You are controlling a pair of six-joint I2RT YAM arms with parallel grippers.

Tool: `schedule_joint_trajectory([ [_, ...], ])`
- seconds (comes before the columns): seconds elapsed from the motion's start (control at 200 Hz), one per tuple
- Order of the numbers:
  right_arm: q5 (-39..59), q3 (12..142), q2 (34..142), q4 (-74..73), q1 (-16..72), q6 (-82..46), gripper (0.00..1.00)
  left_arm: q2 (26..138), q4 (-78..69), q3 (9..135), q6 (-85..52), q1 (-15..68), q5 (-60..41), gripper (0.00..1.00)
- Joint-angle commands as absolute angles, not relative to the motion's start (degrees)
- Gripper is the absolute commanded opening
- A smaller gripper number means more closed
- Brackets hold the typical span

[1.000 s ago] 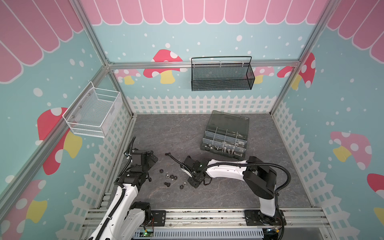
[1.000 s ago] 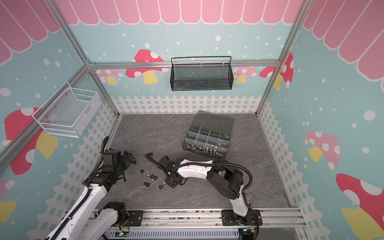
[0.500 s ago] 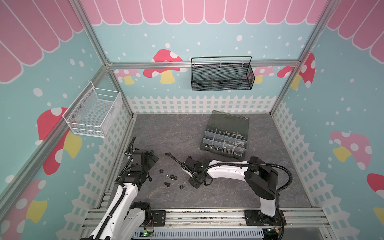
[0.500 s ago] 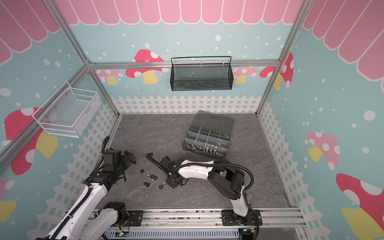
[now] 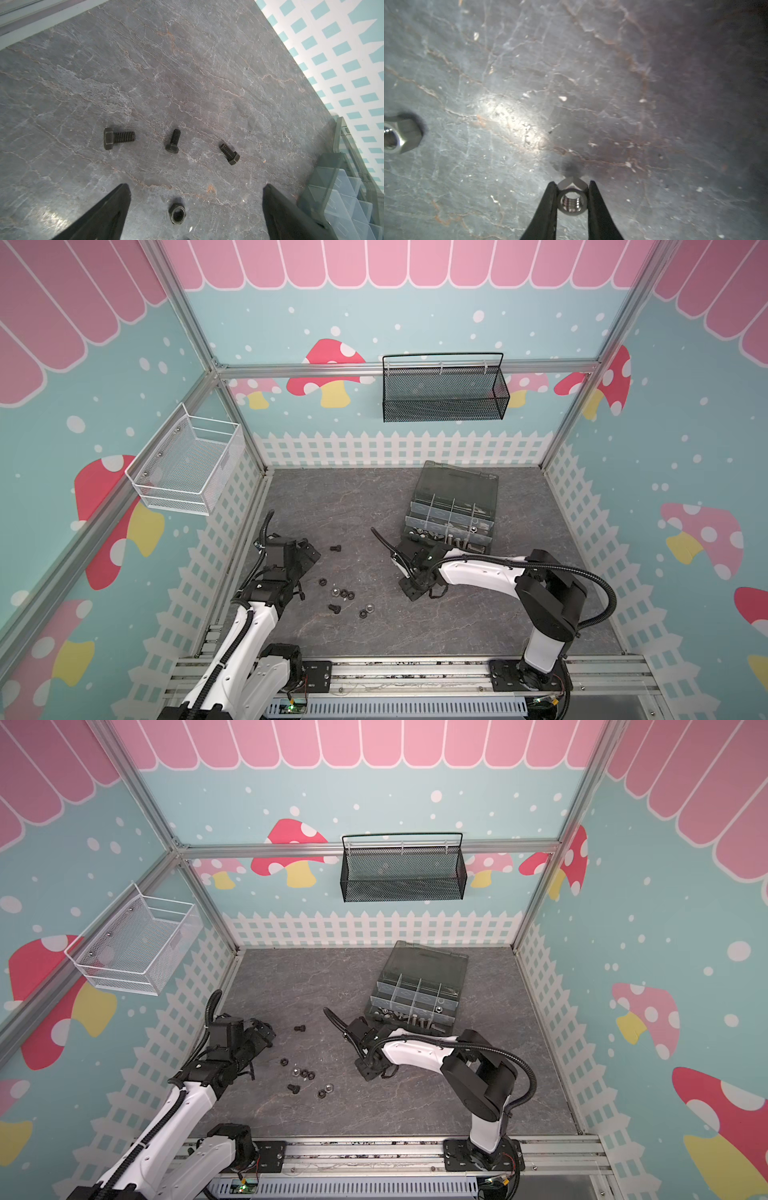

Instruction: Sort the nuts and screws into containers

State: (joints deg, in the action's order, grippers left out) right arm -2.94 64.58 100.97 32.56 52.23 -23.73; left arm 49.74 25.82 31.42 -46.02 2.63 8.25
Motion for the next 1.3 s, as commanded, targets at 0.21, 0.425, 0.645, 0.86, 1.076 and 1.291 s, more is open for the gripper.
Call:
schedule_joint_trajectory([
  [0.21,-6.31,63.44,92.5,32.26,42.11,-23.65,0.0,49.82,23.4,30.96,-45.19,2.24,6.33,1.0],
  [0.425,-9.47,63.28,88.75,31.42,31.27,-22.45,0.0,50.18,21.39,30.73,-44.21,2.28,4.75,1.0],
  [0.645,-7.68,62.25,88.14,27.61,18.92,-20.11,0.0,50.53,20.54,30.74,-43.73,2.25,4.23,1.0],
  [0.86,-4.95,63.74,91.68,23.4,11.29,-18.55,0.0,51.54,19.86,30.81,-43.68,2.22,3.96,1.0],
  [1.076,-1.94,66.12,97.35,21.05,7.98,-17.54,0.0,52.05,19.89,31.06,-43.68,2.24,3.68,1.0],
  [1.291,-1.82,66.89,100.62,20.54,7.36,-16.79,0.11,51.5,20.17,31.11,-43.83,2.27,3.75,1.0],
])
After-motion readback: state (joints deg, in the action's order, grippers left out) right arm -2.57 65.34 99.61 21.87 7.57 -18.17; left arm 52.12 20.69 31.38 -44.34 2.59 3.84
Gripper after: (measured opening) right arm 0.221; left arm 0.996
